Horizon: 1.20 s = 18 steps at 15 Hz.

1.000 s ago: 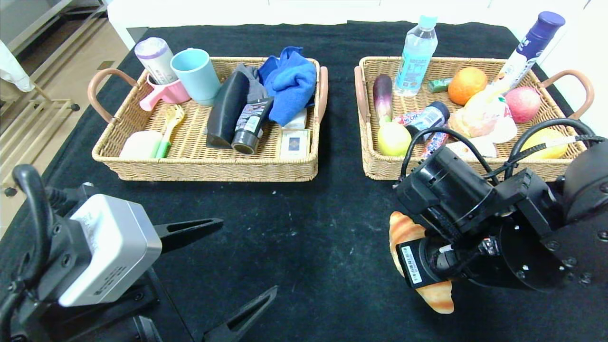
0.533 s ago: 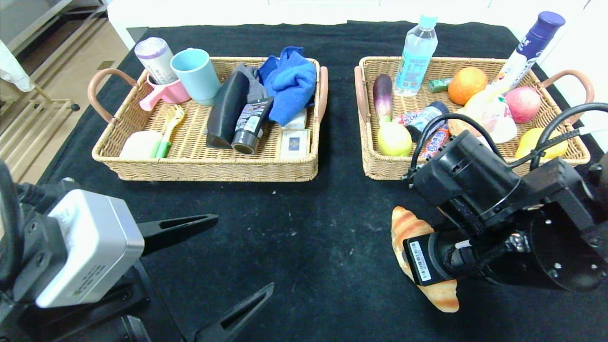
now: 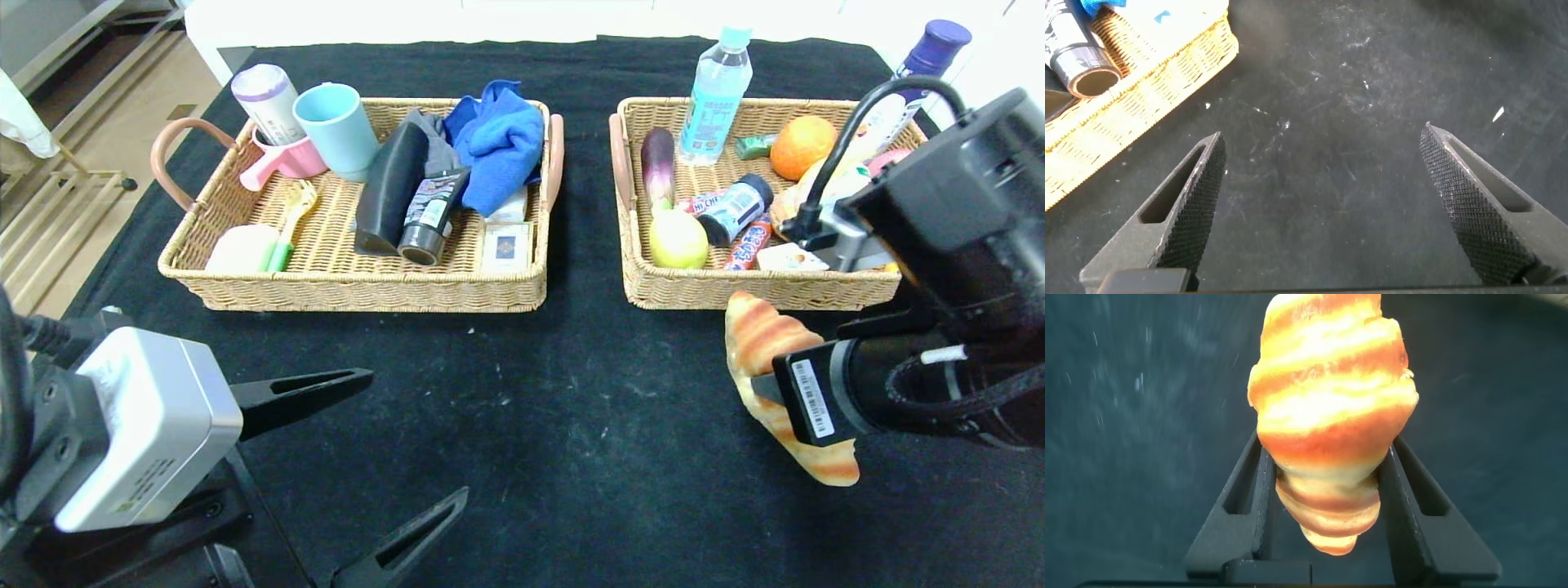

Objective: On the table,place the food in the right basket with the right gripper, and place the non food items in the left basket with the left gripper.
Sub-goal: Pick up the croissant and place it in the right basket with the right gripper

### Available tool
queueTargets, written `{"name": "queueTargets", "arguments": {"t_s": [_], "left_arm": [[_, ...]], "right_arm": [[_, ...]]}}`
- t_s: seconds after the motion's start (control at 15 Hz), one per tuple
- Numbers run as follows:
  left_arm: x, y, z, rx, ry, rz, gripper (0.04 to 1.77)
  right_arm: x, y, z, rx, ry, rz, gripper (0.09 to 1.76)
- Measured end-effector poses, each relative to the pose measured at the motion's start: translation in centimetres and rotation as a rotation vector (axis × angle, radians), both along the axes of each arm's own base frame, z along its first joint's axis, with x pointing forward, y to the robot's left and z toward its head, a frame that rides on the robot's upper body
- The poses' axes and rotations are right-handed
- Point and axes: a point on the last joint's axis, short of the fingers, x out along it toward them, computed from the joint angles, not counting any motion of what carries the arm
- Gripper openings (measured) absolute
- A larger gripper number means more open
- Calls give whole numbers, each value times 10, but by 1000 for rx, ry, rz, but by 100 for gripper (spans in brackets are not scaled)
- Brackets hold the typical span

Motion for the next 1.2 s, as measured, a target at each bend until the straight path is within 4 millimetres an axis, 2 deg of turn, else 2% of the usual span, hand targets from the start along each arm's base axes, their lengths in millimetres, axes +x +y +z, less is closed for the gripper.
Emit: {"name": "queueTargets", "arguments": {"t_s": [0.27, 0.53, 0.87, 1.2], "left_arm": [[0, 0, 0, -1, -3, 0, 172], [0, 0, 1, -2, -4, 0, 172], [0, 0, 0, 3, -1, -1, 172], [-1, 0, -1, 25, -15, -9, 172]], "right_arm": [[6, -19, 32, 58, -104, -52, 82], [18, -18, 51, 174, -238, -81, 82], [40, -9, 63, 230, -405, -74, 82], [65, -1, 61, 245, -500, -86, 82]]}}
